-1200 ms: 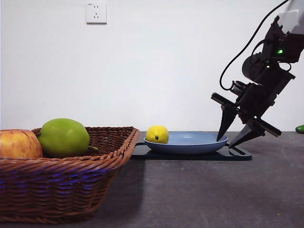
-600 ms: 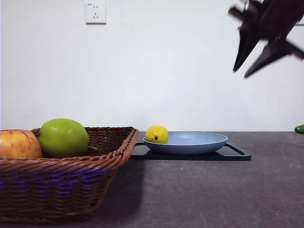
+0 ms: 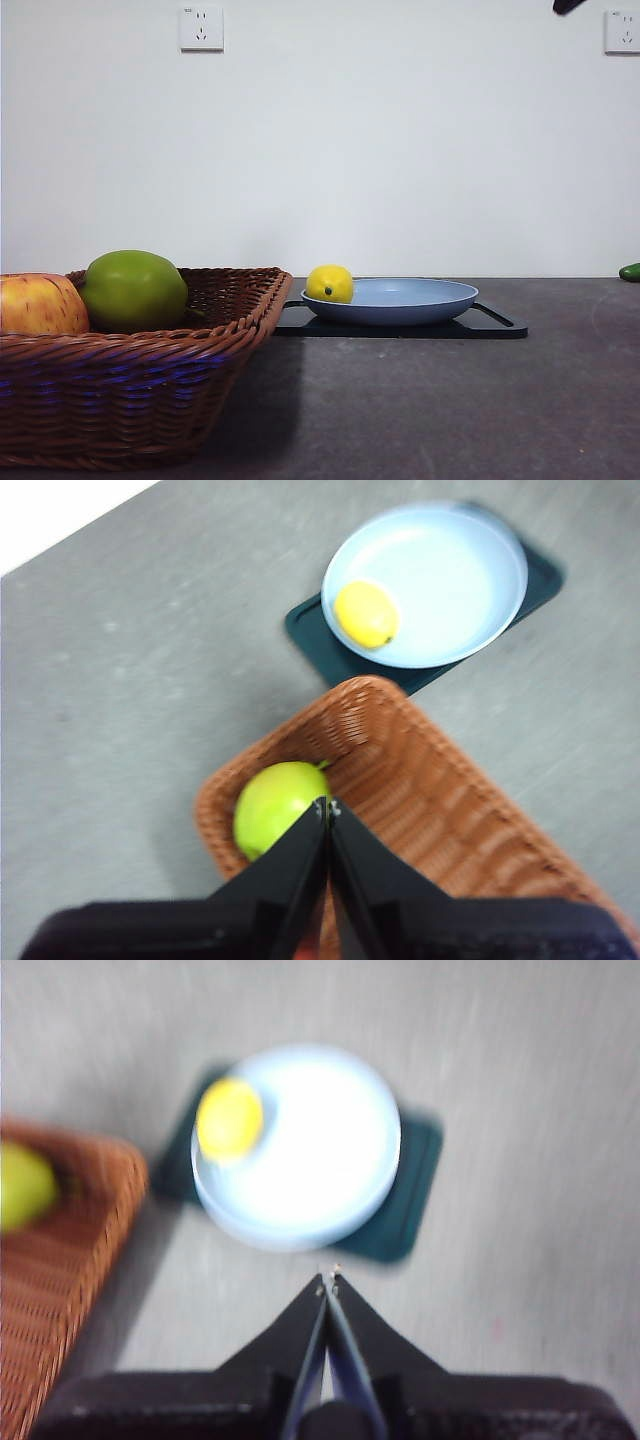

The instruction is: Take the lemon from the basket,put the lemon in the plate,hand out the plate

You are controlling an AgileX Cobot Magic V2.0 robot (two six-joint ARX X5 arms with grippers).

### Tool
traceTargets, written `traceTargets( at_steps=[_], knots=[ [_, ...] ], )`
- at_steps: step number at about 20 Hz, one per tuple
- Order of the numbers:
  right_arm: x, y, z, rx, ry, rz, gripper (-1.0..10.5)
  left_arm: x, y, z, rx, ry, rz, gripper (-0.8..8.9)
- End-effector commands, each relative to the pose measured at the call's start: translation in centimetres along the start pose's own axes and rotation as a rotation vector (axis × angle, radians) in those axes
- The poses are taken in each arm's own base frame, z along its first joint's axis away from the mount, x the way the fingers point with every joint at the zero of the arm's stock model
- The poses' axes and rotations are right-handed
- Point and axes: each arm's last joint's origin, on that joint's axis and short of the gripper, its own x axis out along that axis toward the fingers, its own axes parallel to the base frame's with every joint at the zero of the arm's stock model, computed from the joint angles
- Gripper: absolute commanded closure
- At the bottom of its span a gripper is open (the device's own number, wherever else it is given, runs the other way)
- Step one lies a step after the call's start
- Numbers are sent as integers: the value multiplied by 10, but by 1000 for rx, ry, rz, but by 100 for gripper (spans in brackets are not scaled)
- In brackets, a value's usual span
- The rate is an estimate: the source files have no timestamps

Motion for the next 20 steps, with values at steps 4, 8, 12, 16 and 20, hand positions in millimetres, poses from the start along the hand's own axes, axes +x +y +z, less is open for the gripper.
traceTargets(
  at_steps=[4, 8, 12, 16, 20],
  knots=[
    [-6, 8, -56, 18, -231, -3, 943, 0, 11, -59, -72, -209, -6, 809],
    [7, 10, -106, 17, -368, -4, 943, 0, 6, -114, -146, -328, 25, 809],
    [18, 9, -128, 154, -436, 36, 943, -10, 4, -129, -144, -391, 12, 807],
    [18, 9, -128, 185, -437, 46, 943, -10, 4, -129, -143, -391, 18, 804],
    [18, 9, -128, 185, -438, 46, 943, -10, 4, -129, -141, -391, 16, 804]
  ],
)
